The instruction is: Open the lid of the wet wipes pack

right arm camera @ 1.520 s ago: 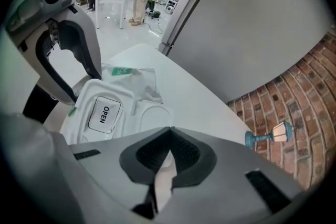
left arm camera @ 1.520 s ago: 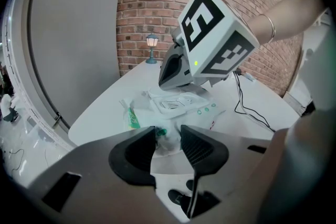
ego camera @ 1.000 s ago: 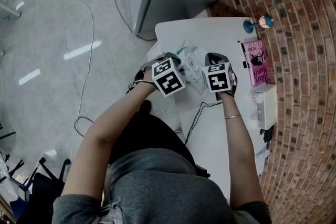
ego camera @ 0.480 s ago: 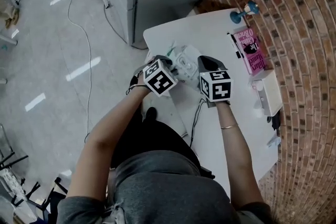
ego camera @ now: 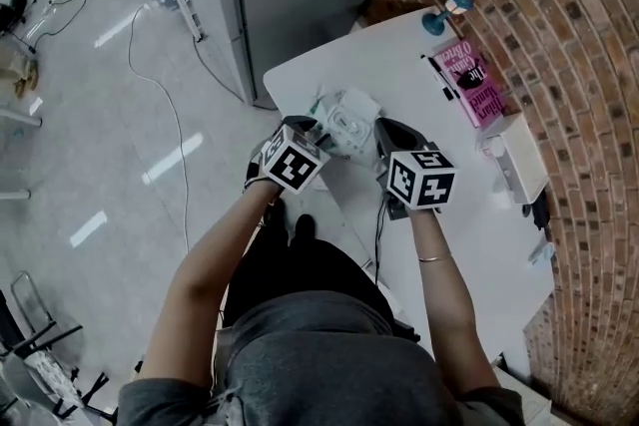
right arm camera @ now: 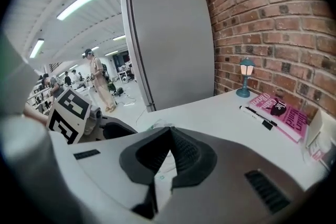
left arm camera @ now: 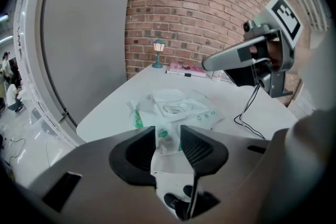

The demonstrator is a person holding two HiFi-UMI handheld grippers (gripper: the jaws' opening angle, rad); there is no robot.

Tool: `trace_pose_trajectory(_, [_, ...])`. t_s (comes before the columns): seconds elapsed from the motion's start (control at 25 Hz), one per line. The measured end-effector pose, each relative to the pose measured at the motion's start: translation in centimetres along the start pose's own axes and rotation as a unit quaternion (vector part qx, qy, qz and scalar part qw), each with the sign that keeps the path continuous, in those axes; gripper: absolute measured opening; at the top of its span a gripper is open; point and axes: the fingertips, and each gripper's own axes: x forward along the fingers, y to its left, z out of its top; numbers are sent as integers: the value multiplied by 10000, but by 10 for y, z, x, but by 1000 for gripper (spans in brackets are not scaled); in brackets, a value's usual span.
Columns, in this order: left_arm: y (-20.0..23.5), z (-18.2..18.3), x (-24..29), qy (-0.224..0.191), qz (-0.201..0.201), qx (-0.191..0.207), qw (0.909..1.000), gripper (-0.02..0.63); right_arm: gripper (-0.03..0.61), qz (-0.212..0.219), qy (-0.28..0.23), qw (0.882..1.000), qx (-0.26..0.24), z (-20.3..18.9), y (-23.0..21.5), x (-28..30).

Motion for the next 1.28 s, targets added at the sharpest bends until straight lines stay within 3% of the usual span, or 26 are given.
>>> trace_pose_trajectory(0.76, [38, 40, -79, -1195, 868, -604, 9872, 75, 8, 18, -1110, 9931, 378, 29, 16, -46])
trace_pose_trajectory(1.28, [42, 59, -118, -1814, 1200, -855, 9723, 40, 6, -136, -1346, 9900, 399, 28, 11, -70])
